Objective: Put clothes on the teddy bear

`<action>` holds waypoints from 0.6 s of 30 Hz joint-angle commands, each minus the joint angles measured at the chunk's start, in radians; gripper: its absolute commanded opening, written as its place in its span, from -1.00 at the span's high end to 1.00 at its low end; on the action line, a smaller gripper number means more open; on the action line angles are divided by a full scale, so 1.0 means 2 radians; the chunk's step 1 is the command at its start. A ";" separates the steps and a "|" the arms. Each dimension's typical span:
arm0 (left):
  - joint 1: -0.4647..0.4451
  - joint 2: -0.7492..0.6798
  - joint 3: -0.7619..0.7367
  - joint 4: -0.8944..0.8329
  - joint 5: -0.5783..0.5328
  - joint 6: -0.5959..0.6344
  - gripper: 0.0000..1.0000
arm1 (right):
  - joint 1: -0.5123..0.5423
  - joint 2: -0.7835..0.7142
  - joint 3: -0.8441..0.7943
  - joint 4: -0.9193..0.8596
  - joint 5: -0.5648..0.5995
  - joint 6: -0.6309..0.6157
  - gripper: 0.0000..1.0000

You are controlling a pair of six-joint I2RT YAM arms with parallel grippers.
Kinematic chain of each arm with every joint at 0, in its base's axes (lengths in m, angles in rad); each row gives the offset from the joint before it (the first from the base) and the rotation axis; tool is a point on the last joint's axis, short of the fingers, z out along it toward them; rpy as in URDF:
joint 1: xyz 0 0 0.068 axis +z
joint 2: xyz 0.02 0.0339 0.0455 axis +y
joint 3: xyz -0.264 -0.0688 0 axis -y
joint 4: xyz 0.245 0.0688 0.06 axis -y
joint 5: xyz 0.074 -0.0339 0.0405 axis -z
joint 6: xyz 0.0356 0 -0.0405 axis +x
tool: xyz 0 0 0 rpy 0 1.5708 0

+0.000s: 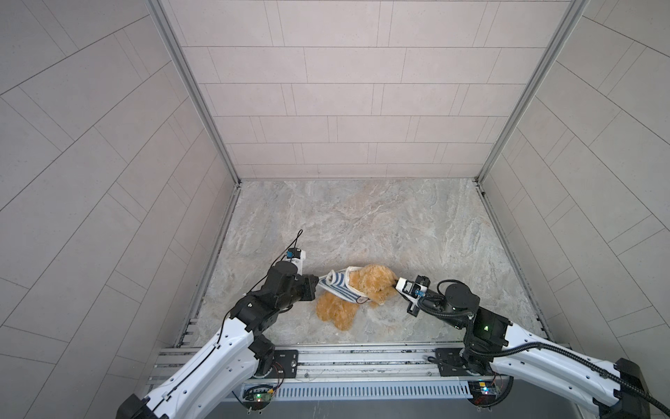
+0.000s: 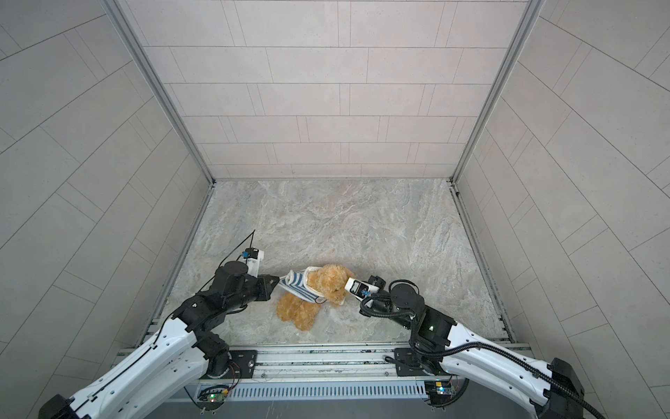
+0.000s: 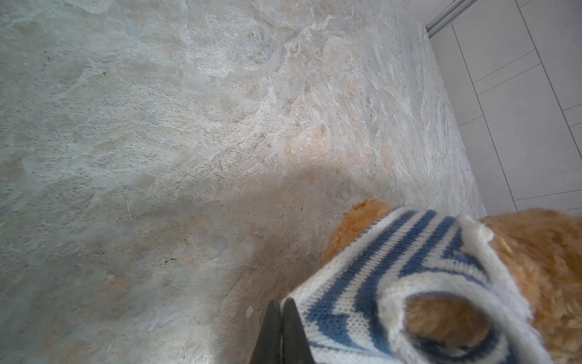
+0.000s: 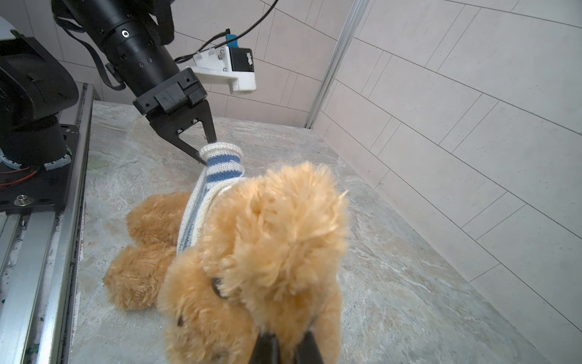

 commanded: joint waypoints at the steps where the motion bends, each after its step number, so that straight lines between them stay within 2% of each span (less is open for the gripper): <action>1: 0.010 0.002 -0.005 -0.031 -0.045 0.008 1.00 | -0.002 -0.013 0.008 0.018 0.043 0.010 1.00; 5: 0.037 0.000 -0.008 -0.029 -0.048 -0.002 1.00 | -0.002 -0.027 0.008 0.013 0.059 0.016 1.00; 11: 0.038 -0.009 -0.004 -0.039 -0.044 0.003 1.00 | -0.002 -0.028 0.004 0.021 0.076 0.023 1.00; 18: 0.018 0.021 -0.005 0.014 0.043 0.005 1.00 | -0.002 0.021 0.021 0.033 0.070 0.038 1.00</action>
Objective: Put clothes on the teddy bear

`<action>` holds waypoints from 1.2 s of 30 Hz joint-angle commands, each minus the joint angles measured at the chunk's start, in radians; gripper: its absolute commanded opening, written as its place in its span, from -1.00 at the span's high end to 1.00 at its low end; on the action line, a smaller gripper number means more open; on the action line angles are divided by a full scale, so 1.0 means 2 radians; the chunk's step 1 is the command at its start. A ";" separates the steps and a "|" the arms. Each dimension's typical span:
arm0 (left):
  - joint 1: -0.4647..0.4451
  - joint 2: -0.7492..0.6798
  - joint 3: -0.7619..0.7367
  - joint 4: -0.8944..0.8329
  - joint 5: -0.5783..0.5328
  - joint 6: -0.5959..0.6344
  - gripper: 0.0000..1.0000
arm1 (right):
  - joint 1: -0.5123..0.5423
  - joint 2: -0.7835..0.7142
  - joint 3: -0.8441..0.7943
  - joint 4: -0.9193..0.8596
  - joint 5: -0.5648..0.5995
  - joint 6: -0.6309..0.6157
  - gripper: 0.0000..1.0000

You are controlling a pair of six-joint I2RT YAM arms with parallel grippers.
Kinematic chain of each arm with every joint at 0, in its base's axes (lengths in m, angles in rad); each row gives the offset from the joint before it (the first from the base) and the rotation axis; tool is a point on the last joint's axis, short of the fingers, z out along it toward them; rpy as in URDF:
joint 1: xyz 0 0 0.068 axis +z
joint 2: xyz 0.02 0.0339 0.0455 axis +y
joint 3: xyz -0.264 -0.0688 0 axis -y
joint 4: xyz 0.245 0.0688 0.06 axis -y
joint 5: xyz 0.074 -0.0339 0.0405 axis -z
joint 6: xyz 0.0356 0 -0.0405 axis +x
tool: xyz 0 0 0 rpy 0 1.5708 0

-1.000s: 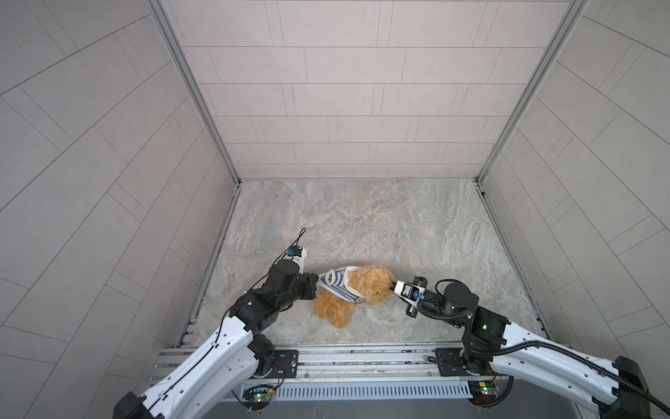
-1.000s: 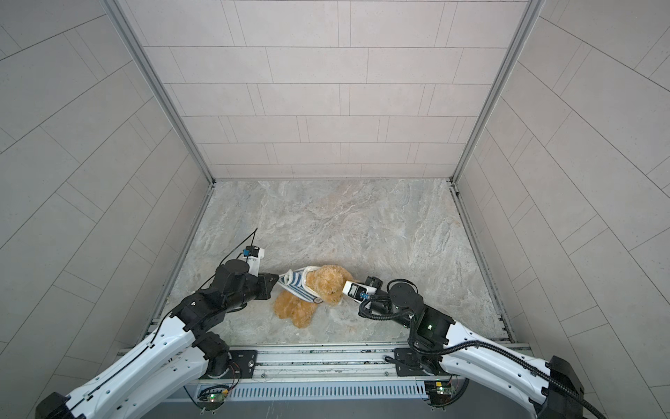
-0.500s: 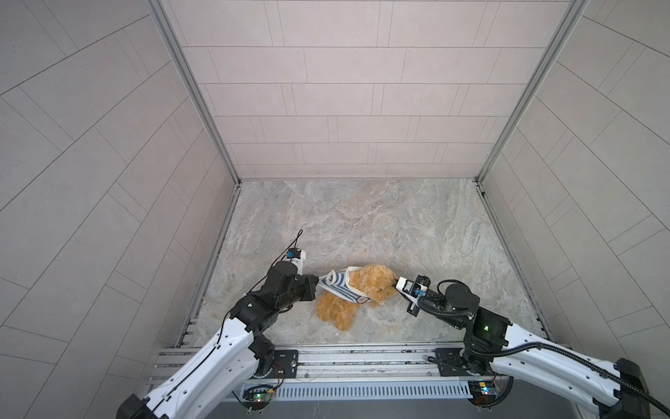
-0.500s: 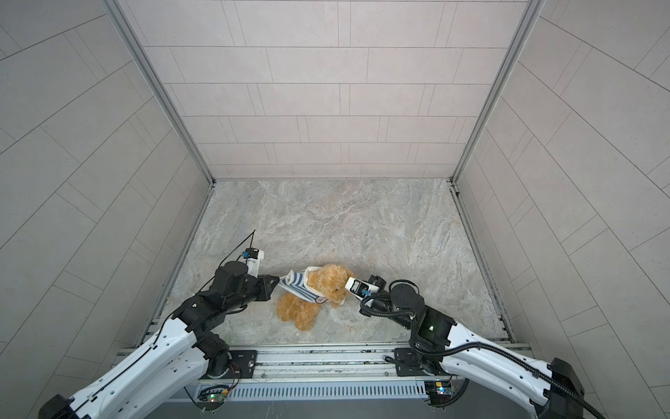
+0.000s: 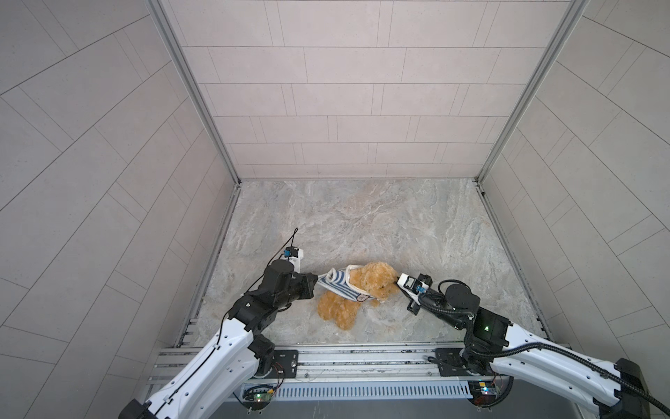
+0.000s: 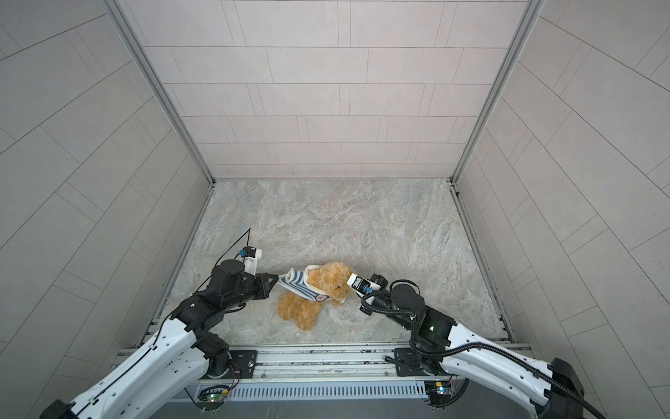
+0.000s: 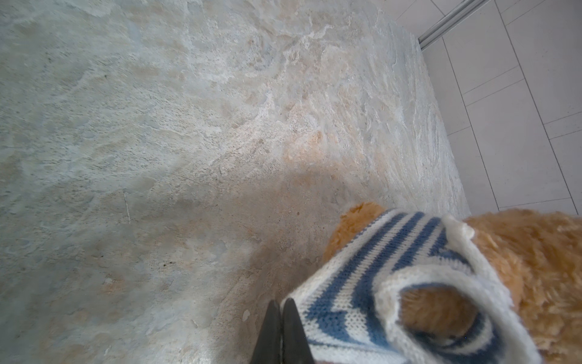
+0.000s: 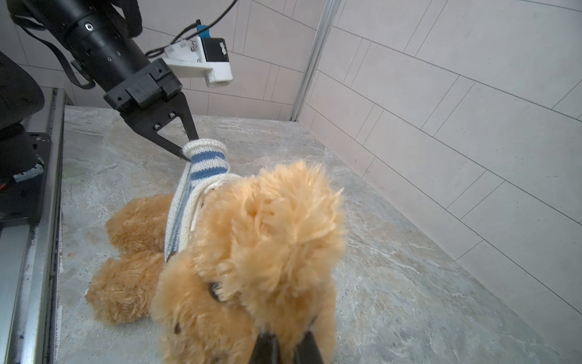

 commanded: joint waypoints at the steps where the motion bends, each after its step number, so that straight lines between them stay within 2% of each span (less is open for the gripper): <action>1: -0.021 0.021 -0.006 0.020 0.015 0.003 1.00 | -0.004 0.017 0.023 0.037 0.030 0.017 1.00; 6: -0.061 0.047 0.007 0.048 0.012 -0.004 1.00 | -0.004 0.058 0.036 0.059 0.012 0.036 1.00; 18: -0.072 0.097 0.014 0.105 0.019 -0.007 1.00 | 0.002 0.107 0.054 0.093 -0.014 0.089 1.00; 22: -0.072 0.093 0.004 0.130 0.010 -0.008 1.00 | 0.043 0.132 0.082 0.085 0.009 0.106 1.00; 26: -0.072 0.087 0.005 0.144 0.006 -0.008 0.93 | 0.062 0.169 0.103 0.096 0.010 0.124 1.00; 30: -0.072 0.075 0.011 0.104 -0.019 0.000 0.86 | 0.062 0.171 0.112 0.074 0.025 0.111 1.00; 36: -0.072 0.033 0.001 0.049 -0.050 0.010 0.49 | 0.047 0.132 0.113 0.002 0.039 0.082 1.00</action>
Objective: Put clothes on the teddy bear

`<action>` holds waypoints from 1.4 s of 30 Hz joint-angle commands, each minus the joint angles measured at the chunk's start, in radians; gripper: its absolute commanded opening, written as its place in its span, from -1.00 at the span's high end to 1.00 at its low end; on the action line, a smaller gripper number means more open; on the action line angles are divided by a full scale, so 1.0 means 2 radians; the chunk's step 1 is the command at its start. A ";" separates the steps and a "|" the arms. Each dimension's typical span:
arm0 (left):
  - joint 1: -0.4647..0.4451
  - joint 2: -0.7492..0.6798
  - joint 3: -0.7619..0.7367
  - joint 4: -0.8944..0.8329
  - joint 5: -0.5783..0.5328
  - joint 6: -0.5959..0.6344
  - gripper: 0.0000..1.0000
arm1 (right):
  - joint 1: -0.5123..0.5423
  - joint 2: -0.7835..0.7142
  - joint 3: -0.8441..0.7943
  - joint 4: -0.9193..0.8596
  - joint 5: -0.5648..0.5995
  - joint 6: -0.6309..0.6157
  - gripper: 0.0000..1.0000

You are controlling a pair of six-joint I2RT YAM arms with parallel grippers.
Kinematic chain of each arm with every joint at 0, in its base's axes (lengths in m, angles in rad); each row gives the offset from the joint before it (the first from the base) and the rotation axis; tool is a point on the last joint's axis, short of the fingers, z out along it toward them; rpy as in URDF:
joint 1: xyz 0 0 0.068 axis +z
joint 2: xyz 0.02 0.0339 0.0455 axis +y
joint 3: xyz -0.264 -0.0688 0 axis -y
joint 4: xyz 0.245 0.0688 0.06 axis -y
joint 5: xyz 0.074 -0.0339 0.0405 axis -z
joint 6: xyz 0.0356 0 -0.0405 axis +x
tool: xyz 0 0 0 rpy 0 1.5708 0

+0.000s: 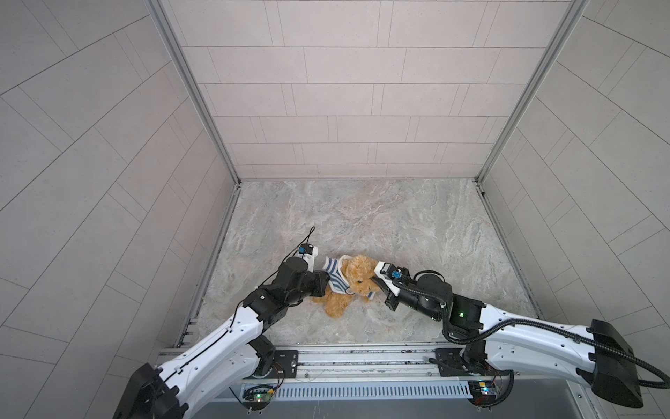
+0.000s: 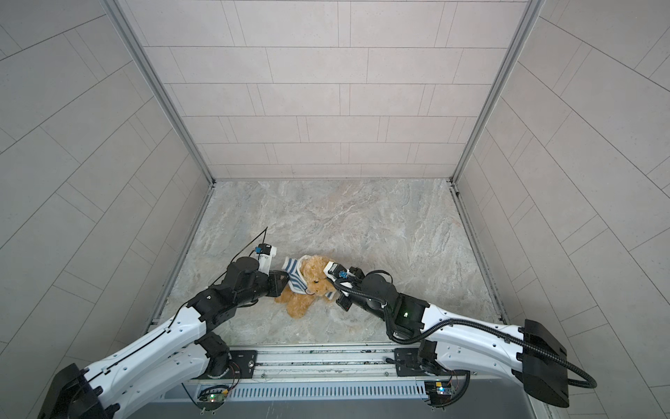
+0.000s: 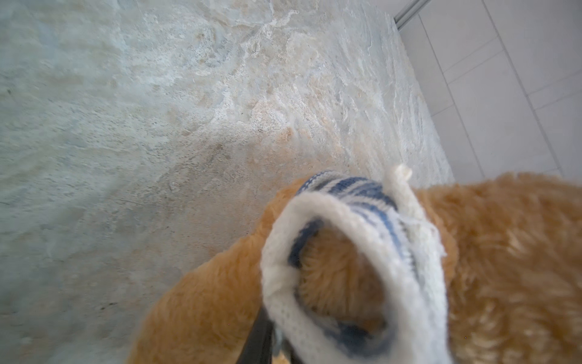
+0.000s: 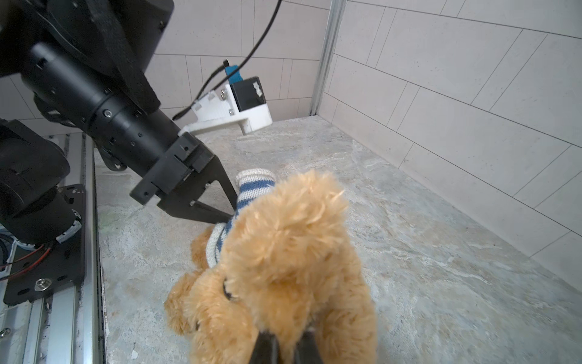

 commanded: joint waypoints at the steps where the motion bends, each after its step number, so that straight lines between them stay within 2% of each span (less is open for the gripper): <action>1: -0.002 -0.025 -0.003 -0.038 -0.022 0.011 0.43 | -0.015 -0.030 0.013 -0.036 0.007 -0.018 1.00; 5: -0.003 -0.048 0.003 -0.072 -0.037 0.012 0.29 | -0.039 -0.056 0.014 -0.066 -0.038 -0.038 1.00; 9: -0.003 -0.092 0.022 -0.099 -0.032 0.018 0.13 | -0.049 -0.050 0.028 -0.093 -0.079 -0.062 1.00; 13: -0.003 -0.116 0.068 -0.111 0.017 0.012 -0.09 | -0.049 -0.041 0.028 -0.077 -0.096 -0.076 1.00; 18: -0.014 -0.103 0.124 -0.090 0.100 0.026 -0.42 | -0.049 -0.022 0.035 -0.060 -0.117 -0.088 1.00; 23: -0.054 -0.057 0.150 -0.086 0.098 0.054 -0.56 | -0.044 -0.009 0.050 -0.059 -0.134 -0.099 1.00; 30: -0.120 0.013 0.175 -0.059 0.042 0.058 -0.55 | -0.039 0.006 0.055 -0.042 -0.136 -0.099 1.00; 34: -0.123 0.043 0.185 -0.051 0.033 0.055 -0.48 | -0.039 0.011 0.058 -0.047 -0.142 -0.102 1.00; 42: -0.124 0.070 0.188 -0.050 0.020 0.051 -0.10 | -0.039 0.014 0.058 -0.041 -0.145 -0.100 1.00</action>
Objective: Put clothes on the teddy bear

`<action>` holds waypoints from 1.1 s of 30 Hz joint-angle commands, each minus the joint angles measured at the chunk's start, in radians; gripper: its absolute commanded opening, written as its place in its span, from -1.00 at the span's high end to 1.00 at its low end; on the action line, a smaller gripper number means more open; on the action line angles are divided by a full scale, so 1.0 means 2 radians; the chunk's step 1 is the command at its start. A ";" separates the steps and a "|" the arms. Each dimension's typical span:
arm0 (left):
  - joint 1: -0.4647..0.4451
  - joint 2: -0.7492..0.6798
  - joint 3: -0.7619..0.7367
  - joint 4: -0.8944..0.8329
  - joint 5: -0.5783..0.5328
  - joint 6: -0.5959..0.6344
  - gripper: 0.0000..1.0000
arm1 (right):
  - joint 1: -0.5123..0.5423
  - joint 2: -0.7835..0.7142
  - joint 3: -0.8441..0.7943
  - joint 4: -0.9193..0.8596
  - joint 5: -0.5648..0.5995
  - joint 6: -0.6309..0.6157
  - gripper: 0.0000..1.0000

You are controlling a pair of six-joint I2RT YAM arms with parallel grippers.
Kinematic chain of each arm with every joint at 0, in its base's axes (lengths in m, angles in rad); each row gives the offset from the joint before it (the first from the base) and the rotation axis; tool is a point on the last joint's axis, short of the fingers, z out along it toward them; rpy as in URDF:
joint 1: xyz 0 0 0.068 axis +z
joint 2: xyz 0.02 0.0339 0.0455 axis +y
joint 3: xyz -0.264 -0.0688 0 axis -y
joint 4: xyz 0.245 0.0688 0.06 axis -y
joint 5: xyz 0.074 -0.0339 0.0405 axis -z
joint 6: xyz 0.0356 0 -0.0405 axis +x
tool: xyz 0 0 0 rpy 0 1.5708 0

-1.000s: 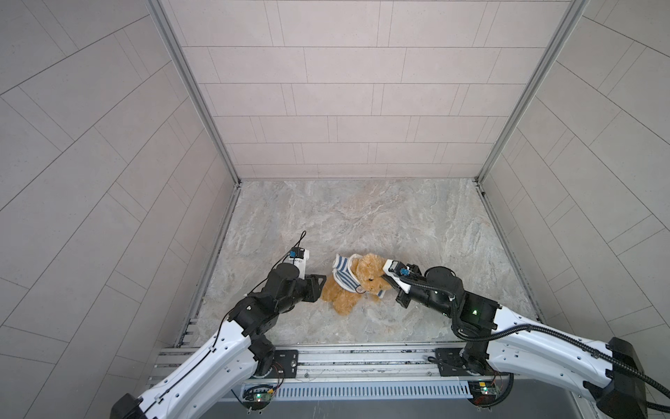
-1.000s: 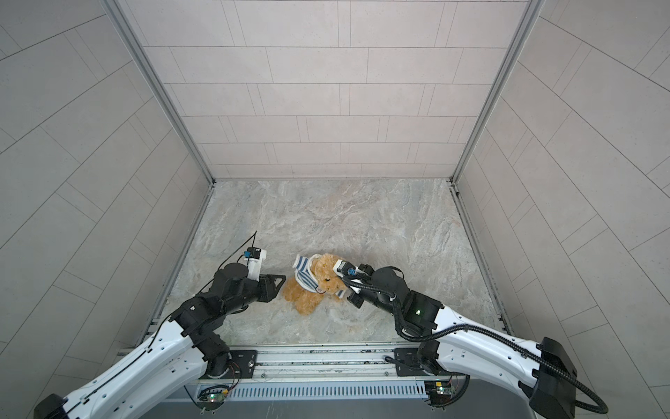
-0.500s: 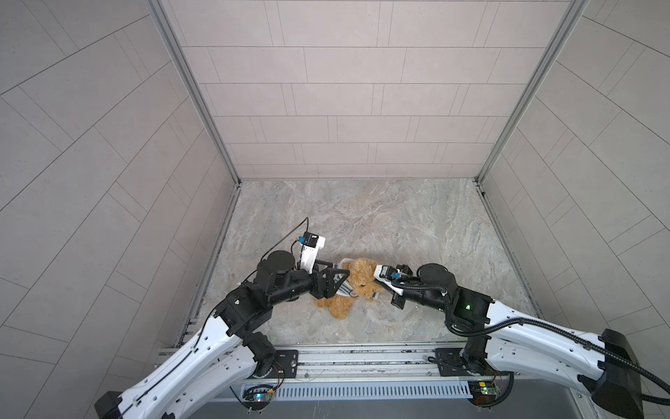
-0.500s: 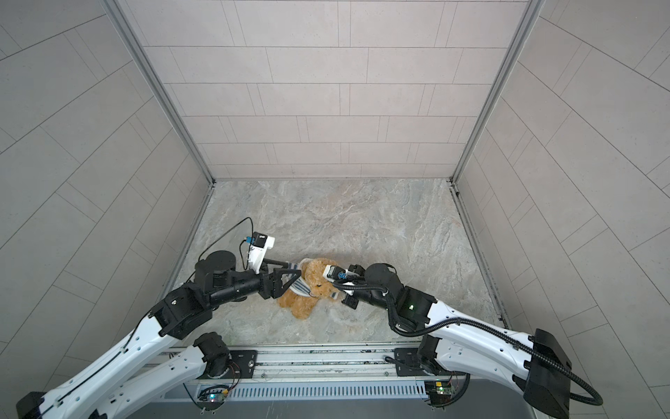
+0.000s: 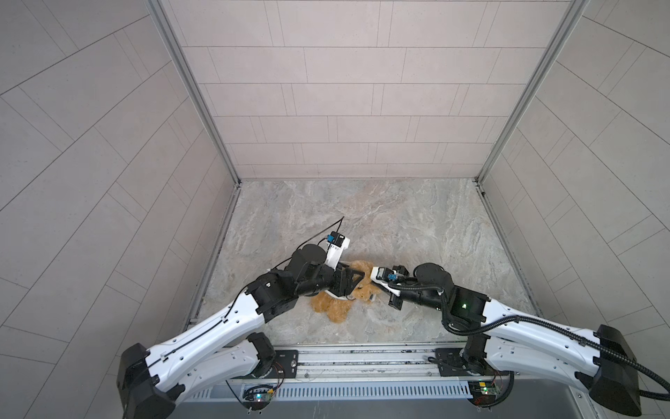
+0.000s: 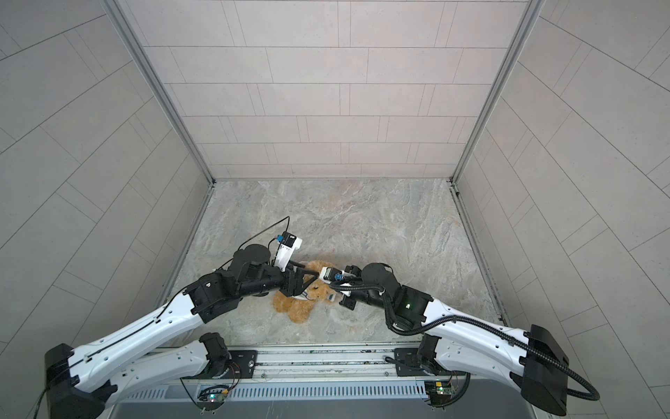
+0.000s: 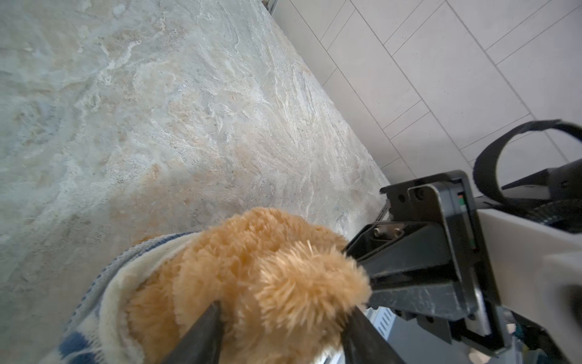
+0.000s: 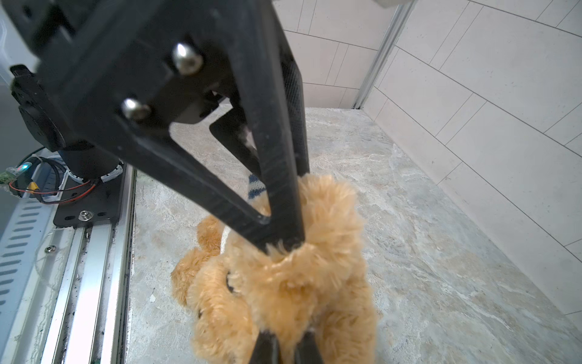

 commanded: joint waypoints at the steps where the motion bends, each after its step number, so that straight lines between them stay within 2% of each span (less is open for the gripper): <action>1: -0.002 0.002 0.009 0.010 -0.013 0.000 -0.02 | 0.003 0.001 0.017 0.033 -0.014 -0.008 1.00; 6: -0.002 -0.007 -0.005 0.021 -0.017 -0.010 0.45 | 0.003 0.002 0.007 0.052 -0.010 0.002 0.92; 8: -0.002 -0.011 -0.010 0.028 -0.017 -0.013 0.74 | 0.004 -0.002 -0.002 0.059 -0.005 0.008 0.79; 11: -0.002 -0.018 -0.014 0.032 -0.017 -0.008 1.00 | 0.005 -0.012 -0.015 0.063 -0.001 0.017 0.51; 15: 0.019 -0.043 -0.026 0.035 -0.004 0.004 1.00 | 0.005 -0.056 -0.047 0.073 0.014 0.036 0.08; 19: 0.067 -0.080 -0.056 0.060 0.048 -0.001 1.00 | 0.005 -0.100 -0.073 0.070 0.026 0.048 -0.05; 22: 0.086 -0.104 -0.070 0.070 0.079 0.000 1.00 | 0.005 -0.122 -0.086 0.061 0.035 0.053 -0.13; 29: 0.086 -0.121 -0.083 0.078 0.093 -0.006 1.00 | 0.005 -0.130 -0.092 0.052 0.030 0.042 -0.17; 33: 0.087 -0.120 -0.088 0.095 0.099 -0.016 1.00 | 0.002 -0.121 -0.089 0.047 0.040 0.029 -0.08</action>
